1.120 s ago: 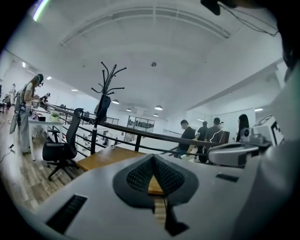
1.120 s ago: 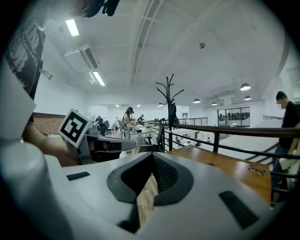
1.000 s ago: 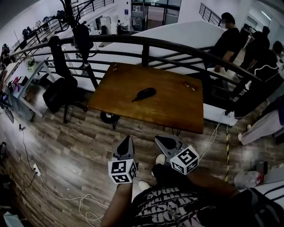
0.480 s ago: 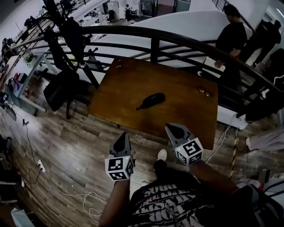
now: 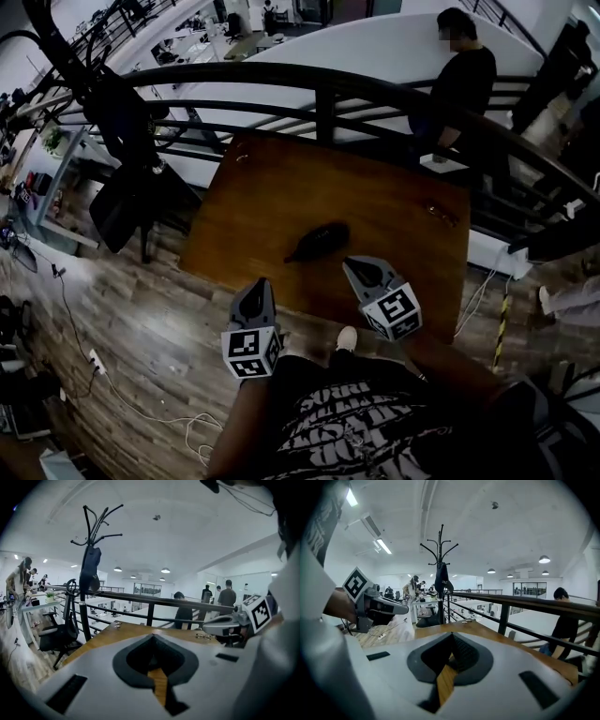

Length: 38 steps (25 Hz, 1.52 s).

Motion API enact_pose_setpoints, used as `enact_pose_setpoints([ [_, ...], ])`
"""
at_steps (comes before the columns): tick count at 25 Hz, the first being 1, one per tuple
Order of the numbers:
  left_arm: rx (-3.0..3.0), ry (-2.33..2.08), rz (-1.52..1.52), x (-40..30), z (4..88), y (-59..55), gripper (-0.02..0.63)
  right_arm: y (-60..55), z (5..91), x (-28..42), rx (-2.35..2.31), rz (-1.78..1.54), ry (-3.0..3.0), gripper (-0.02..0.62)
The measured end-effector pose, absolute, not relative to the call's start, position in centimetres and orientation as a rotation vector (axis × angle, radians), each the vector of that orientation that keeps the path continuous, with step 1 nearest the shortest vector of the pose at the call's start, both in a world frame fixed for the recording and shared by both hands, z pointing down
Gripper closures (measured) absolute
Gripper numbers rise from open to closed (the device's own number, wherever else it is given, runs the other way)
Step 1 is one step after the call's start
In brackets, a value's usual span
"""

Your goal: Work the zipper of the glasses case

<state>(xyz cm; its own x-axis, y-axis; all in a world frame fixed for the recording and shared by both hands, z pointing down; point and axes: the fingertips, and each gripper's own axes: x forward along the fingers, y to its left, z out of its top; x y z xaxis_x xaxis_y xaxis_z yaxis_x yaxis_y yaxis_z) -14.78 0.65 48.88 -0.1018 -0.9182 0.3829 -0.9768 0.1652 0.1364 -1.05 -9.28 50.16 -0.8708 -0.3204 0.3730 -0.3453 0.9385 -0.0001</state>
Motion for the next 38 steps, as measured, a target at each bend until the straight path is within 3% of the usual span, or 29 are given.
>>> enact_pose_setpoints([
  [18, 2.015, -1.674, 0.256, -31.6, 57.3, -12.3, 0.601, -14.4, 61.3, -11.4, 0.675, 0.193, -2.327, 0.597],
  [27, 2.022, -1.486, 0.359, -26.4, 63.5, -15.7, 0.601, -15.9, 67.4, -11.2, 0.336, -0.065, -2.188, 0.595],
  [30, 1.994, -1.484, 0.4, -26.2, 63.6, -15.2, 0.601, -15.3, 69.2, -11.1, 0.189, -0.13, -2.152, 0.498],
  [38, 1.859, -1.601, 0.407, -27.4, 62.5, -13.1, 0.601, -15.0, 73.4, -10.3, -0.072, -0.464, -2.033, 0.431],
])
